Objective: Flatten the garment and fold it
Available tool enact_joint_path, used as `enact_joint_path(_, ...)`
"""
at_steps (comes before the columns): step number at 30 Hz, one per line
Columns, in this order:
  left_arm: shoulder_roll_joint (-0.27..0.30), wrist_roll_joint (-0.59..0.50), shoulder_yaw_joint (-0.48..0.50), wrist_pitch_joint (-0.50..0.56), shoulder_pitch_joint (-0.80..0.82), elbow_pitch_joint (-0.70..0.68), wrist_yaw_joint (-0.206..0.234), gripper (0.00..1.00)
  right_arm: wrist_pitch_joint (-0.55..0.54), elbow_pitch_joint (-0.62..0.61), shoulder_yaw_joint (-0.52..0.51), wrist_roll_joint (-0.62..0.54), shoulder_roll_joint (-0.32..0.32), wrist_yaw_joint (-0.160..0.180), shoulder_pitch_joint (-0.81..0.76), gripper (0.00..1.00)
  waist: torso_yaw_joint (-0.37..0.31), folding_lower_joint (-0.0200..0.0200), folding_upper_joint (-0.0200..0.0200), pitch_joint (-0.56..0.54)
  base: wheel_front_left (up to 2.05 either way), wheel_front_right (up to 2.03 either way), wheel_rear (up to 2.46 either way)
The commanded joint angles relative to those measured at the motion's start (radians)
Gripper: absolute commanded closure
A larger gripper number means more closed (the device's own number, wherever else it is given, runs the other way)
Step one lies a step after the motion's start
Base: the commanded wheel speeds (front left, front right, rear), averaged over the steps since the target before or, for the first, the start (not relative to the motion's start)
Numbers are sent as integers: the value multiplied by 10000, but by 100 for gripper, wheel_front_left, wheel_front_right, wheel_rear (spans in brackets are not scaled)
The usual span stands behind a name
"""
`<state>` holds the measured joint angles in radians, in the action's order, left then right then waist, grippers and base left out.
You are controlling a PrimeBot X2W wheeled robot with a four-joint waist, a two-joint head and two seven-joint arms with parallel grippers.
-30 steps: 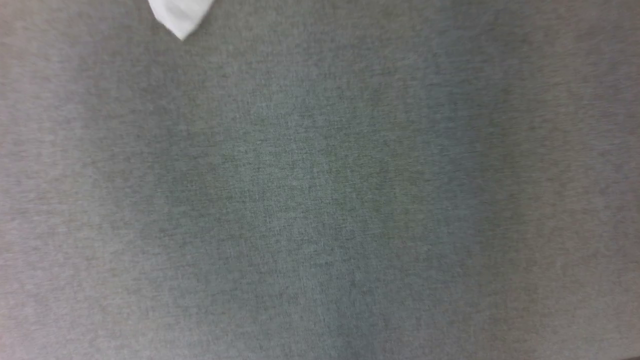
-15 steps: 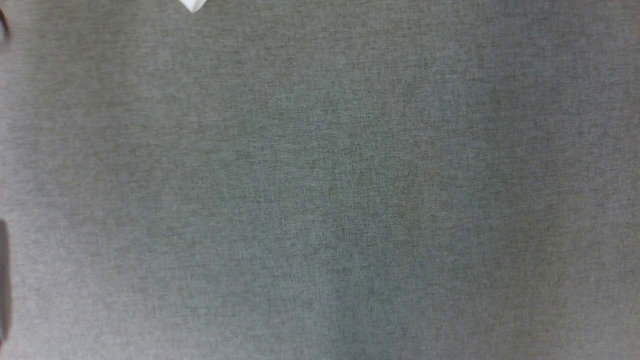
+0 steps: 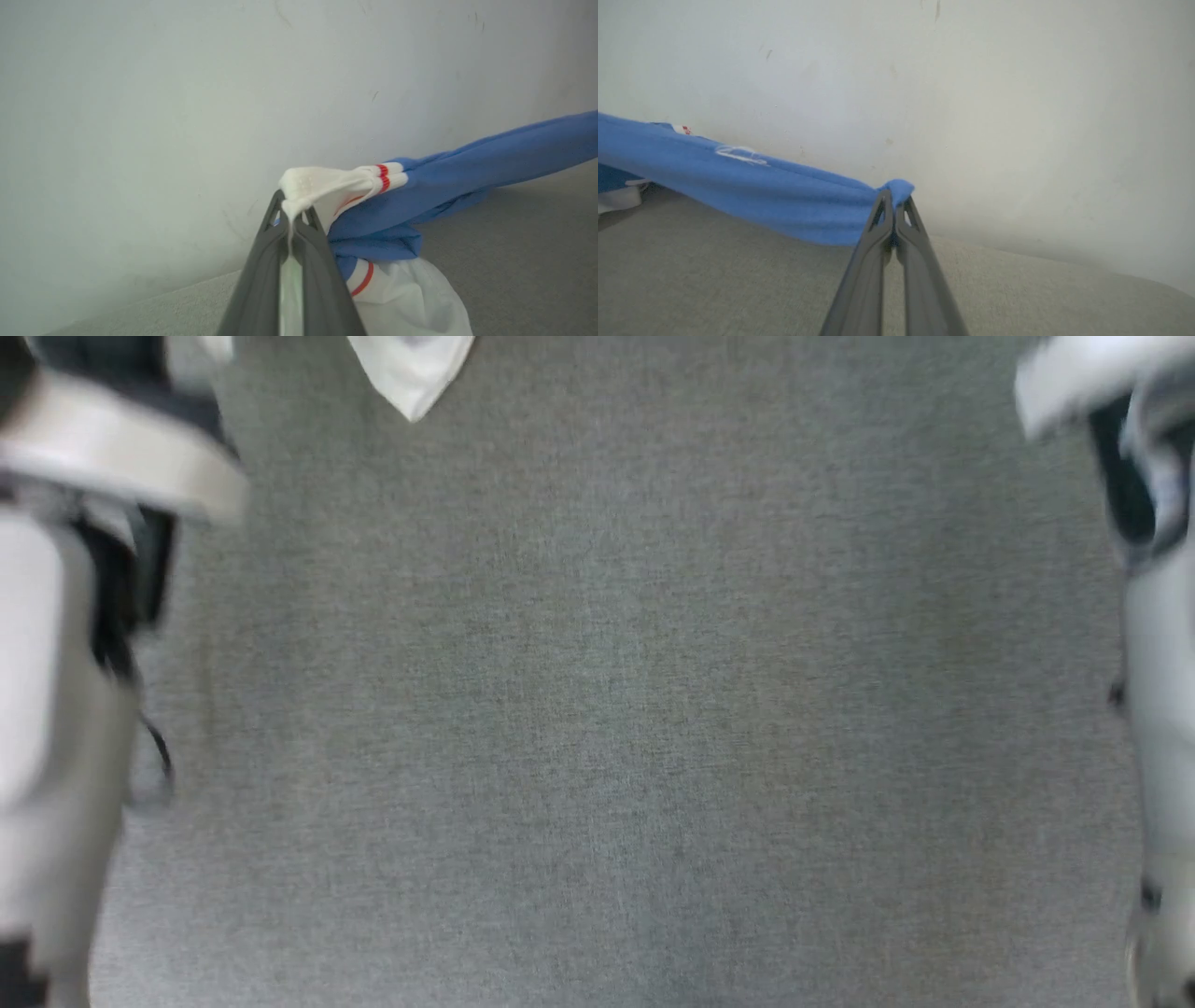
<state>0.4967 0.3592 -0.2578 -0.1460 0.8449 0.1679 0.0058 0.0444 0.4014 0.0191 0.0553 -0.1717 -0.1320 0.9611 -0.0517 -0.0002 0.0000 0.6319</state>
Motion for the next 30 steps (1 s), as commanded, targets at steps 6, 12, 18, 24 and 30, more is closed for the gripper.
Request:
enact_joint_path(6,143,82,242,371,-2871,-1857,1148,100,-566,-2308,-395,663,151,13,-2949,100,-5,2,0,-1341,0,0,0)
enact_joint_path(12,88,131,210,735,-5338,-2950,1987,100,-971,-3901,-892,967,619,13,-5497,100,79,2,0,-2043,0,0,0)
enact_joint_path(18,121,312,10,1288,-7129,-3030,2362,100,-1423,-4649,-1296,1115,790,13,-7394,100,177,2,0,-2726,0,0,0)
enact_joint_path(24,292,689,-389,2247,-8373,-3017,2274,100,-2179,-4764,-1298,1460,674,13,-8847,100,228,2,0,-3274,0,0,0)
enact_joint_path(30,551,1126,-757,3303,-9256,-3210,2083,100,-3268,-4764,-599,2111,110,13,-9936,100,239,2,0,-3708,0,0,0)
